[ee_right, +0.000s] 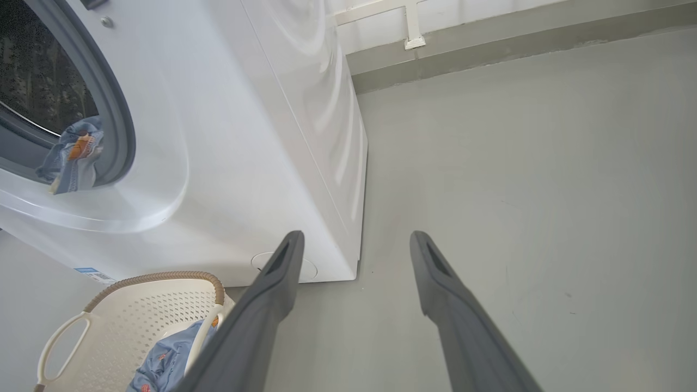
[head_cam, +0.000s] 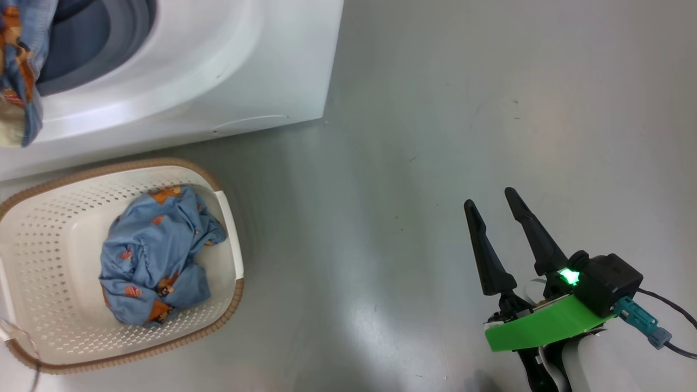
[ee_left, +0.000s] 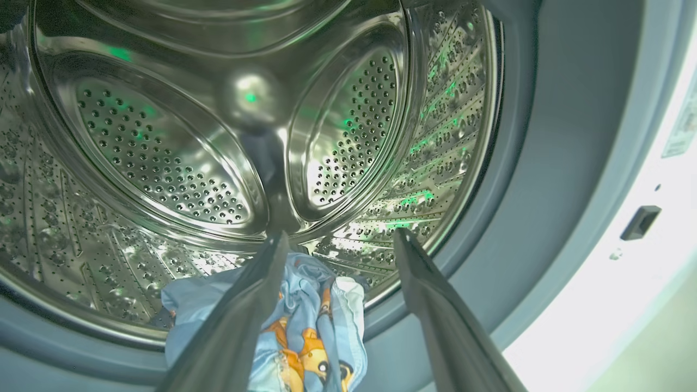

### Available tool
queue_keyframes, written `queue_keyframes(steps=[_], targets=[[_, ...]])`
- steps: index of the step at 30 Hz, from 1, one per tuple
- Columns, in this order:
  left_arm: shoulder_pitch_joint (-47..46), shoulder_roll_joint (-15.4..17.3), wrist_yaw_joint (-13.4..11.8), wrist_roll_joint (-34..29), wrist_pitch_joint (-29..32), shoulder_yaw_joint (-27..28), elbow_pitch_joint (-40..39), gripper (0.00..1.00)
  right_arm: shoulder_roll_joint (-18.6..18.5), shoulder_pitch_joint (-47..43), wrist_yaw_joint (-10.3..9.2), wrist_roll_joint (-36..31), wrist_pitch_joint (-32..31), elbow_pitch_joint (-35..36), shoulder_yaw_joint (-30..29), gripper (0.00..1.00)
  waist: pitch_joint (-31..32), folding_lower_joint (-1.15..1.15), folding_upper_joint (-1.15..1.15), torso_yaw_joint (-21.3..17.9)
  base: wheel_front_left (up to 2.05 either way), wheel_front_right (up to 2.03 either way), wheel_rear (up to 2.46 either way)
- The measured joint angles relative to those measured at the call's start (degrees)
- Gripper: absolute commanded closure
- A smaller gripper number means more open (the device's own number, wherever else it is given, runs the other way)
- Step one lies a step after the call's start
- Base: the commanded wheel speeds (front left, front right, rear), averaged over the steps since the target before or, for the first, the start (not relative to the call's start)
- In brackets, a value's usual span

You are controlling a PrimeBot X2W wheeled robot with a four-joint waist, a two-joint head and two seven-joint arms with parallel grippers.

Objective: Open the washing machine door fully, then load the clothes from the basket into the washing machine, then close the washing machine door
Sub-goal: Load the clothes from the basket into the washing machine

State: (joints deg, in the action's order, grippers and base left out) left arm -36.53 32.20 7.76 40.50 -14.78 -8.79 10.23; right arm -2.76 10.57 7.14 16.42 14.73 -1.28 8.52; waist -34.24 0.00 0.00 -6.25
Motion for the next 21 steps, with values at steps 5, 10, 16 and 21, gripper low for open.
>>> queue_keyframes(steps=[5,10,16,21], targets=[[5.58,-2.37,0.00,-2.34,0.00,3.03,-4.23,0.00,-0.02,0.01,0.00,-0.03,0.00,-0.32,-0.21,0.00,0.60,0.00,0.00,0.62,0.00,0.00,0.00],[10.51,-4.24,0.00,-4.16,0.00,6.36,-7.13,0.00,-0.04,0.01,0.00,-0.18,0.00,-0.57,-0.18,0.00,1.13,0.00,0.00,1.00,0.00,0.00,0.00],[15.41,-5.86,0.00,-6.78,0.00,8.92,-9.78,0.00,-0.07,0.01,0.00,-0.18,0.00,-0.56,-0.13,0.00,1.07,0.00,0.00,1.05,0.00,0.00,0.00],[19.34,-6.75,0.00,-8.27,0.00,10.10,-10.12,0.00,-0.10,0.02,0.00,-0.19,0.00,-0.56,-0.14,0.00,0.94,0.00,0.00,1.06,0.00,0.00,0.00]])
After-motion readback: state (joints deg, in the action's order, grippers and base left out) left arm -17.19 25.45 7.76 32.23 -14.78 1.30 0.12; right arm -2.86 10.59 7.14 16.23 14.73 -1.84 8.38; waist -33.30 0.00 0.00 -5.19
